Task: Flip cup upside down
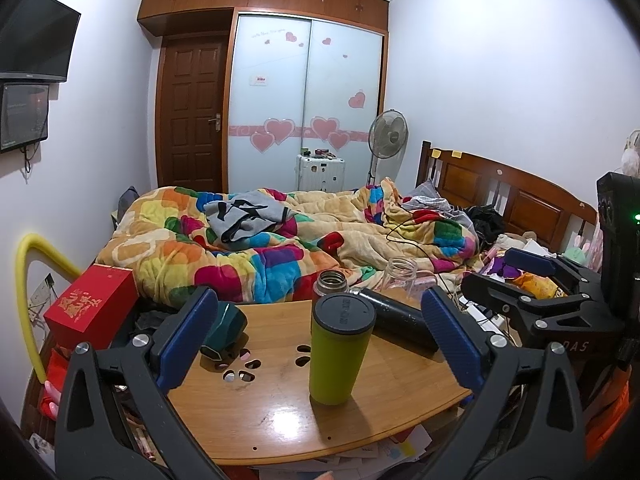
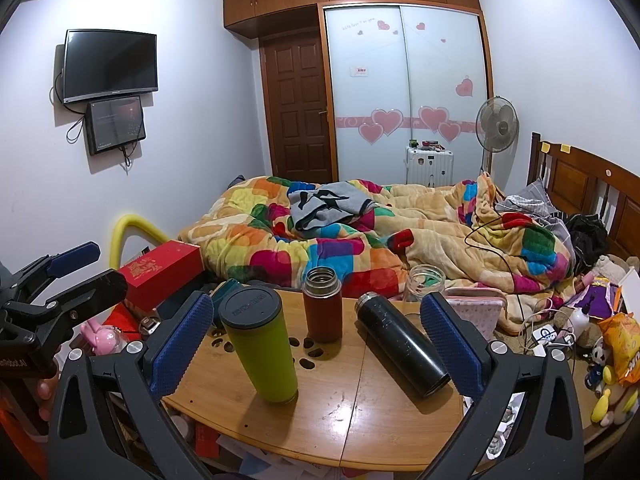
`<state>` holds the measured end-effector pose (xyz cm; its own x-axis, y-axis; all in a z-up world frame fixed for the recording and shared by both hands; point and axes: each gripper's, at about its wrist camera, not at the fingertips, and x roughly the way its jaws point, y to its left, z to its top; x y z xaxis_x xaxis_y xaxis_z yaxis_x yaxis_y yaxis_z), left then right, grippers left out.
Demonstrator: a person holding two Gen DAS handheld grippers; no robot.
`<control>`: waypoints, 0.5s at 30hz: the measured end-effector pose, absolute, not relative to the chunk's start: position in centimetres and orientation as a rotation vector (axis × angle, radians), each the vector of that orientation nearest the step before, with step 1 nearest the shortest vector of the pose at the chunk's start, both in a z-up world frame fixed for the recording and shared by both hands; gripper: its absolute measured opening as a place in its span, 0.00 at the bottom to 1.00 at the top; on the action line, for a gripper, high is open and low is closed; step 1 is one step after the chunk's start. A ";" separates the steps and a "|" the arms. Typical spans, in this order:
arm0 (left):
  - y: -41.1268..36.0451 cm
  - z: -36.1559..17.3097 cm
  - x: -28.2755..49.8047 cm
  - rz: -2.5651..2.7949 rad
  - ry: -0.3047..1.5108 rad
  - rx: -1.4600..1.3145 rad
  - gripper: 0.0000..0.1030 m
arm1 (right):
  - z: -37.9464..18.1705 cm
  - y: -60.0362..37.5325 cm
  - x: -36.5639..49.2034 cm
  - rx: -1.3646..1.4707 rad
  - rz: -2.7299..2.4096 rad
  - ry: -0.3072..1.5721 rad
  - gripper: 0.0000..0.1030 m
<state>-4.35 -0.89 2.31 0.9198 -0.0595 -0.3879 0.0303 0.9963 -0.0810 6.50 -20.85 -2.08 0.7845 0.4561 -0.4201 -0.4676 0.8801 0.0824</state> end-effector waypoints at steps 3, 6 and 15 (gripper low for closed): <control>-1.1 2.5 -4.1 -0.052 0.399 -0.077 1.00 | -2.1 -20.8 6.5 -0.025 0.499 0.446 1.00; -1.3 2.7 -3.9 -0.059 0.407 -0.084 1.00 | -2.1 -20.9 6.5 -0.027 0.498 0.446 1.00; -1.5 2.3 -3.8 -0.068 0.424 -0.103 1.00 | -2.2 -20.9 6.5 -0.025 0.499 0.447 1.00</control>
